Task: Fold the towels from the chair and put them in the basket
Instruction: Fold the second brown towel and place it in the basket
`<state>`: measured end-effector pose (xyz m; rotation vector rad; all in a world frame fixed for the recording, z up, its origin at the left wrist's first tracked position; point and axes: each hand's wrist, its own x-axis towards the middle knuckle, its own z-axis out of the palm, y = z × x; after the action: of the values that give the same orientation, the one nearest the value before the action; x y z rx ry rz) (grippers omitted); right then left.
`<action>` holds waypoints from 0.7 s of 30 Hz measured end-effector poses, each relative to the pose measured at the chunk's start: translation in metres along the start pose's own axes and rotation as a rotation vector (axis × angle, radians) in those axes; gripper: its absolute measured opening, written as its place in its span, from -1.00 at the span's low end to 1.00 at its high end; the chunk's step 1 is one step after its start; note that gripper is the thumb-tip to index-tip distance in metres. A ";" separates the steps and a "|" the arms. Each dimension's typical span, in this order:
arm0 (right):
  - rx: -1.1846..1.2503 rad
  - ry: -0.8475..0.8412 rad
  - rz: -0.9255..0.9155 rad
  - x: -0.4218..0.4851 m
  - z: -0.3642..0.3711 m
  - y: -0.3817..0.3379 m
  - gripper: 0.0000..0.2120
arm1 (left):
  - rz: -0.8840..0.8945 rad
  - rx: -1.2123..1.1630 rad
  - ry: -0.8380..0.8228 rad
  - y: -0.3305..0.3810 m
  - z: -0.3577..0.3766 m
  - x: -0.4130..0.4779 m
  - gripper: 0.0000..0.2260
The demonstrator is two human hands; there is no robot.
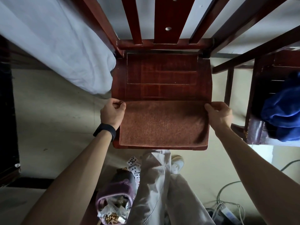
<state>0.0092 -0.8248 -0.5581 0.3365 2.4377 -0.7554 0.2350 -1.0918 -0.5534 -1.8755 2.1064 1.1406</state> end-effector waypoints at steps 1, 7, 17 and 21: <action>0.003 0.000 -0.003 0.000 0.000 0.001 -0.75 | -0.006 -0.016 0.012 0.000 -0.001 -0.002 -0.84; 0.020 0.011 -0.039 -0.002 0.000 0.004 -0.78 | -0.050 -0.075 0.060 -0.001 0.002 -0.009 -0.84; -0.385 0.089 -0.808 -0.061 0.026 0.038 -0.50 | 0.578 0.480 0.162 -0.017 0.042 -0.057 -0.48; -0.705 -0.014 -0.737 -0.043 0.036 0.062 -0.30 | 0.621 0.694 0.005 -0.052 0.059 -0.055 -0.35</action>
<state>0.0843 -0.7986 -0.5852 -0.8632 2.6114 -0.1085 0.2711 -1.0107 -0.5902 -0.9482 2.6848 0.3381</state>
